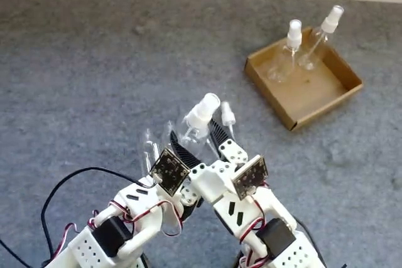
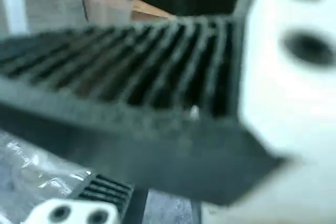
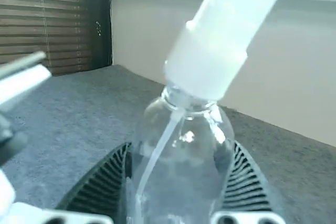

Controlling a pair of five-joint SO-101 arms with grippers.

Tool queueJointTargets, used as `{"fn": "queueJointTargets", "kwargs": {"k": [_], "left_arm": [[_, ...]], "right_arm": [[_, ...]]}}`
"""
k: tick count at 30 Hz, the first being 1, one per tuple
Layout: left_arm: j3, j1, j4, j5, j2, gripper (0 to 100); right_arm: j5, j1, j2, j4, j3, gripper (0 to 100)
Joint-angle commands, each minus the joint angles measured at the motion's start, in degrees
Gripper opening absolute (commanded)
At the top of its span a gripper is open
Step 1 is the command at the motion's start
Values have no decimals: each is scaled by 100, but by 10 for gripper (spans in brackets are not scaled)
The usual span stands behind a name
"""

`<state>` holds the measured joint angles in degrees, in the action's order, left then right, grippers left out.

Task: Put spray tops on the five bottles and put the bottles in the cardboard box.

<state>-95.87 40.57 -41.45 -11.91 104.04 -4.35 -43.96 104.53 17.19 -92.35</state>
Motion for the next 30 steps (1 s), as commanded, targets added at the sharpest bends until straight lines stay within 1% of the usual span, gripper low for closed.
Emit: {"fn": "queueJointTargets", "kwargs": {"k": [1,4,9,12,15,23,27,30], "left_arm": [[-119,-910,9,18,22,5],[-119,-1112,9,18,13,5],[-119,-1103,-18,18,13,5],[-119,-1103,-18,18,13,5],[-119,-1112,-18,18,13,5],[-119,-1156,-18,18,22,5],[-119,-1156,-18,18,22,5],[-119,-1165,-18,18,22,5]], "right_arm": [[-44,-119,84,567,567,85],[-44,-119,84,804,708,85],[-44,-75,84,831,760,85],[-44,215,84,1024,760,85],[-44,857,84,1059,743,85],[-53,3037,84,1059,734,85],[-53,3987,75,1051,699,85],[-53,4629,57,822,734,85]]}}
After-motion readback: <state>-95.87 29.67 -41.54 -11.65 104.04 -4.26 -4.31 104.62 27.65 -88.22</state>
